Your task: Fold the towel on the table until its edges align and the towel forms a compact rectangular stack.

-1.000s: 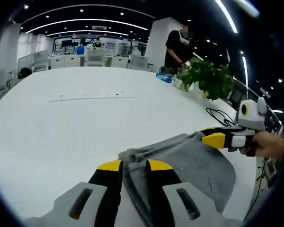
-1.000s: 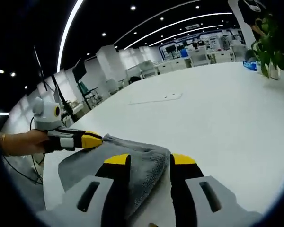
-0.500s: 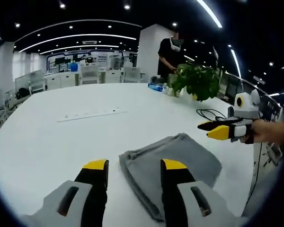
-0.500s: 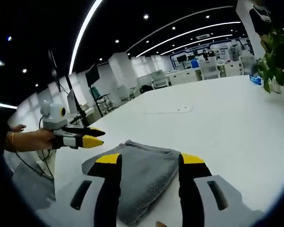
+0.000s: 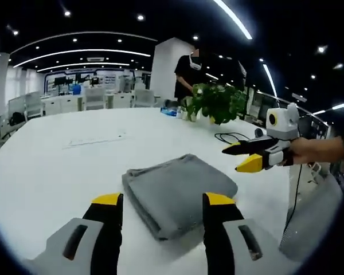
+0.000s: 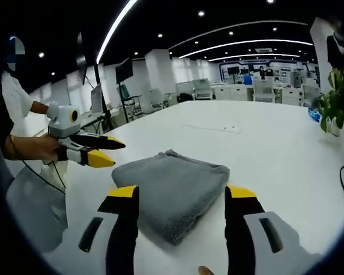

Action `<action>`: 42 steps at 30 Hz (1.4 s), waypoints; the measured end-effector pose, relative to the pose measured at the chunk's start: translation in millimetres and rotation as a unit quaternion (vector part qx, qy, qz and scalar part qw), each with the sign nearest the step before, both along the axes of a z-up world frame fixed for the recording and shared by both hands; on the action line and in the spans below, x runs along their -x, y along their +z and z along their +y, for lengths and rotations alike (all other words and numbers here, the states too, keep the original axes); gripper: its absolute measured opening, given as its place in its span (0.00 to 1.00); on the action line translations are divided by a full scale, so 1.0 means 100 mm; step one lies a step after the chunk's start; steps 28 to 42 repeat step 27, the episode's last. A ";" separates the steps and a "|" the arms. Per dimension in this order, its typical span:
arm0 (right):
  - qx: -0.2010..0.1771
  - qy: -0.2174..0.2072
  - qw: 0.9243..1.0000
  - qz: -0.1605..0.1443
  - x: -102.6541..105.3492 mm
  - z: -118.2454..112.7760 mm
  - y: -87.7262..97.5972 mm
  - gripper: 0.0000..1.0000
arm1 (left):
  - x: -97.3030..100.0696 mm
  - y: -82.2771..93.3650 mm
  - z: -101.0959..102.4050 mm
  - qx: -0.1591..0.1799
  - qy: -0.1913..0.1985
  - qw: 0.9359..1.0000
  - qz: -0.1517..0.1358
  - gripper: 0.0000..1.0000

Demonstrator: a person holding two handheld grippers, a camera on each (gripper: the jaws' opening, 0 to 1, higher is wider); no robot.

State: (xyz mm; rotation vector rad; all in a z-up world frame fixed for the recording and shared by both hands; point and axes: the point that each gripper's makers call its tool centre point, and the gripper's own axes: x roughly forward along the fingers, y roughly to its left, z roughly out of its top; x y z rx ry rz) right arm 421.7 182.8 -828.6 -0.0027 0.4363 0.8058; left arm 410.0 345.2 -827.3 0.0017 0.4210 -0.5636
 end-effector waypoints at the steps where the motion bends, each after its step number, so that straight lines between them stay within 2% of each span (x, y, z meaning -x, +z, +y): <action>1: 0.000 -0.002 1.000 0.001 0.04 -0.01 0.00 0.64 | 0.02 0.00 0.01 -0.001 0.000 1.000 -0.001 0.64; 5: 0.005 0.001 1.000 0.005 0.21 0.02 -0.03 0.68 | 0.14 0.03 -0.01 -0.001 -0.005 1.000 -0.011 0.71; 6: -0.002 -0.001 1.000 0.011 0.25 0.02 -0.02 0.68 | 0.16 0.04 -0.01 0.000 -0.006 1.000 -0.012 0.71; 7: -0.029 -0.012 0.999 0.022 0.29 0.04 0.02 0.68 | 0.20 0.04 -0.02 0.004 -0.002 1.000 -0.007 0.71; 9: -0.055 -0.024 0.998 0.023 0.34 0.04 0.08 0.67 | 0.26 0.07 -0.04 0.009 -0.002 1.000 -0.013 0.71; 12: -0.039 -0.023 0.999 0.014 0.41 0.02 0.07 0.68 | 0.32 0.04 -0.08 0.006 -0.006 1.000 -0.018 0.72; 13: -0.035 -0.024 0.999 0.010 0.42 0.01 0.07 0.68 | 0.33 0.05 -0.06 -0.009 -0.003 1.000 -0.028 0.71; 15: -0.032 -0.029 0.999 0.002 0.43 -0.01 0.07 0.69 | 0.34 0.06 -0.07 -0.015 -0.004 0.999 -0.036 0.71; 17: -0.034 -0.050 0.998 -0.020 0.40 -0.07 0.10 0.69 | 0.33 0.11 -0.08 -0.003 0.003 0.999 -0.043 0.72; 21: -0.024 -0.057 0.998 -0.029 0.44 -0.11 0.06 0.77 | 0.37 0.14 -0.13 0.011 0.003 0.999 -0.051 0.76; 23: -0.020 -0.059 0.998 -0.026 0.47 -0.11 0.02 0.80 | 0.42 0.11 -0.18 0.015 -0.006 0.999 -0.043 0.78; 27: -0.013 -0.049 0.999 -0.019 0.51 -0.08 -0.02 0.78 | 0.47 0.12 -0.22 0.012 -0.013 0.999 -0.045 0.85; 42: -0.013 -0.049 0.999 -0.019 0.51 -0.08 -0.02 0.78 | 0.47 0.12 -0.22 0.012 -0.013 0.999 -0.045 0.85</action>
